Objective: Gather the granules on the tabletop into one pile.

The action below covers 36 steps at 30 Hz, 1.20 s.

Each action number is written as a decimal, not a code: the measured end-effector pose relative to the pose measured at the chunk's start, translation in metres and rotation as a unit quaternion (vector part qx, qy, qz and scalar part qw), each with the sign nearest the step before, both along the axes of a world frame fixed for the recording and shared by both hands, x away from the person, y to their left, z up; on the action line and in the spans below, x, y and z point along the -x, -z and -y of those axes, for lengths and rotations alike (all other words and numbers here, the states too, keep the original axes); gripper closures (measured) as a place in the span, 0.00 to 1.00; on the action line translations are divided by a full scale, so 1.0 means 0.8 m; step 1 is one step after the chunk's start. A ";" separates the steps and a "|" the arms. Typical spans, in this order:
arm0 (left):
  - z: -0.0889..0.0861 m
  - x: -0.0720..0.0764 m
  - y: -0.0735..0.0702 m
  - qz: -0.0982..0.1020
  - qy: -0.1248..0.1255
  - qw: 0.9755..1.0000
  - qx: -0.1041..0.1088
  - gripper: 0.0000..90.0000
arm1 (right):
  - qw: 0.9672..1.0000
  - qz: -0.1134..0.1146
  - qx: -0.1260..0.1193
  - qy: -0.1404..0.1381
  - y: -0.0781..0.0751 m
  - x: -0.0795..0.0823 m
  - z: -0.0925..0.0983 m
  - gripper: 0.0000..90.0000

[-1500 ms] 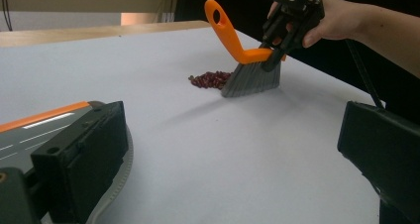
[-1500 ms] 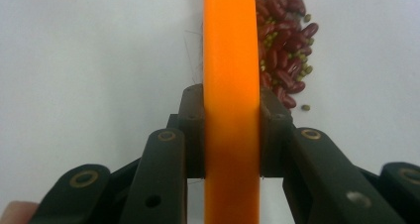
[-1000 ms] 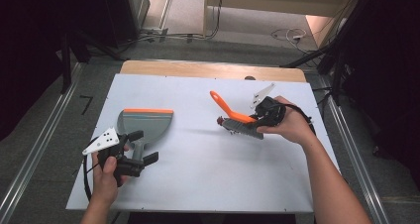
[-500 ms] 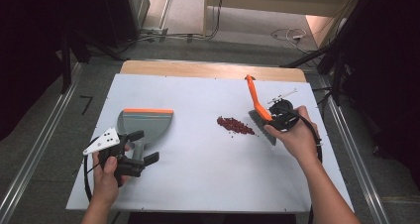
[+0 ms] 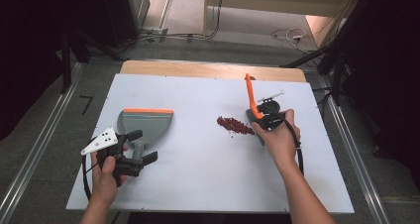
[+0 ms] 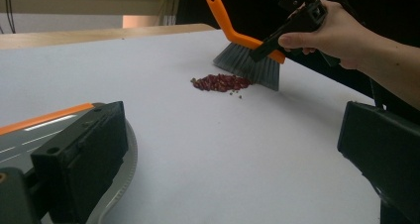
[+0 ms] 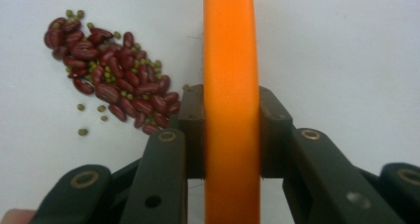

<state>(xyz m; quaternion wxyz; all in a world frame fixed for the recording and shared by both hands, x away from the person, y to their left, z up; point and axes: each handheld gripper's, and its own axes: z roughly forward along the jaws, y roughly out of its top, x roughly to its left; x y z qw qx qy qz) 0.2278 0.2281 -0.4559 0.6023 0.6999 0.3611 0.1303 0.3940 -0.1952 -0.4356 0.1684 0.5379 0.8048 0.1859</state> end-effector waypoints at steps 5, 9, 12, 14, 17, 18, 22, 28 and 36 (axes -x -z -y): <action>-0.001 0.000 0.000 0.000 0.000 1.000 0.001 0.00 | 1.000 -0.004 -0.004 -0.007 -0.001 -0.005 -0.014 0.76; -0.001 0.000 0.000 0.001 0.000 1.000 0.002 0.00 | 1.000 -0.008 -0.001 -0.016 -0.001 -0.007 -0.024 0.76; -0.001 0.000 0.000 0.000 0.000 1.000 0.000 0.00 | 1.000 -0.011 0.001 -0.020 -0.003 -0.008 -0.029 0.76; -0.001 0.000 0.000 0.000 0.000 1.000 0.000 0.00 | 1.000 -0.010 0.002 -0.022 -0.003 -0.008 -0.032 0.76; -0.001 0.000 0.000 0.000 0.000 1.000 0.002 0.00 | 1.000 -0.008 0.004 -0.028 -0.004 -0.009 -0.035 0.76; -0.001 0.000 0.000 0.000 0.000 1.000 0.004 0.00 | 1.000 -0.007 0.005 -0.030 -0.004 -0.009 -0.035 0.76; -0.002 0.000 0.000 0.000 -0.001 1.000 0.001 0.00 | 1.000 -0.004 0.003 -0.030 -0.009 -0.009 -0.030 0.76; -0.001 0.000 0.000 0.000 -0.001 1.000 0.002 0.00 | 1.000 -0.006 0.004 -0.029 -0.013 -0.007 -0.017 0.76; 0.002 0.000 0.000 -0.001 0.000 1.000 0.001 0.00 | 0.999 -0.019 0.014 -0.036 -0.004 -0.006 -0.014 0.76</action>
